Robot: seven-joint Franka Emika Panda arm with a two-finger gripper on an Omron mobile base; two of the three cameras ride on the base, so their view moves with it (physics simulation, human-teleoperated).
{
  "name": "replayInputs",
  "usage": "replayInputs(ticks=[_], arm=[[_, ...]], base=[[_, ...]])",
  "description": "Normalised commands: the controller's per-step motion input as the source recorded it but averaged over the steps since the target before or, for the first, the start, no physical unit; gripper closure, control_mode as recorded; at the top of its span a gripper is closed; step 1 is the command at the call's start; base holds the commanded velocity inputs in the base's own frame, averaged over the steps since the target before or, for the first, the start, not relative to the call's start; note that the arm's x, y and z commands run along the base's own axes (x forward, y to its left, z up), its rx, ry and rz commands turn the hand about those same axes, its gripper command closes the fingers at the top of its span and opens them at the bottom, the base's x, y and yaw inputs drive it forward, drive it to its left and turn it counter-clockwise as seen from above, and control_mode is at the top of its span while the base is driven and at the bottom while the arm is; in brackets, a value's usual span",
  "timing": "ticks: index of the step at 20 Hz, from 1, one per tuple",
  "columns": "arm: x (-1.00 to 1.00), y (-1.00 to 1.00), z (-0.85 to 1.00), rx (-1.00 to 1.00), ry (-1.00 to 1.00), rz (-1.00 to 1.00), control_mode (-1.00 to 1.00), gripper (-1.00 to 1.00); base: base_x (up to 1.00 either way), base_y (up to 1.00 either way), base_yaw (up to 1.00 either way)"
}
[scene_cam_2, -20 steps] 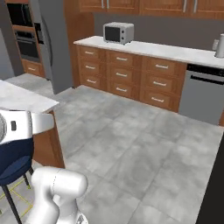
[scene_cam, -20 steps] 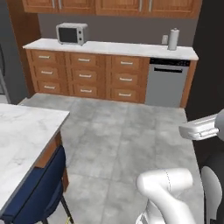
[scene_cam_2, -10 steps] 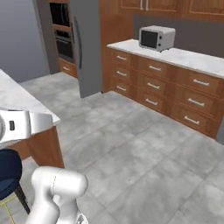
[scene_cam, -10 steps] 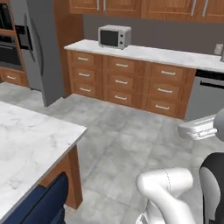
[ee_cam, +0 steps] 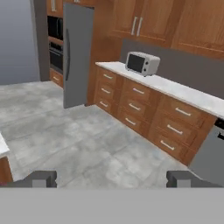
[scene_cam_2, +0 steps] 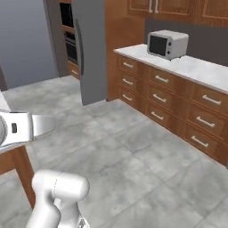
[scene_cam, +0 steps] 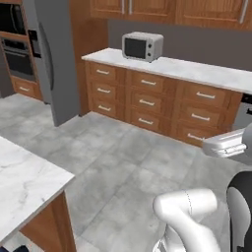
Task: Take the cake and donut from the fridge and place them on the empty tray on the dining counter.
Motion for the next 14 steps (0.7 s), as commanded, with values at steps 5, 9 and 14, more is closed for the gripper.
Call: replayInputs(ticks=[5,9,14], arm=[[0.0,0.0,0.0,0.0,0.0,0.0,1.0,-1.0],[0.0,0.0,0.0,0.0,0.0,0.0,1.0,-1.0],[0.0,0.0,0.0,0.0,0.0,0.0,1.0,-1.0]], base=[[1.0,-0.01,0.51],[1.0,0.0,0.58],[1.0,-0.38,0.43]])
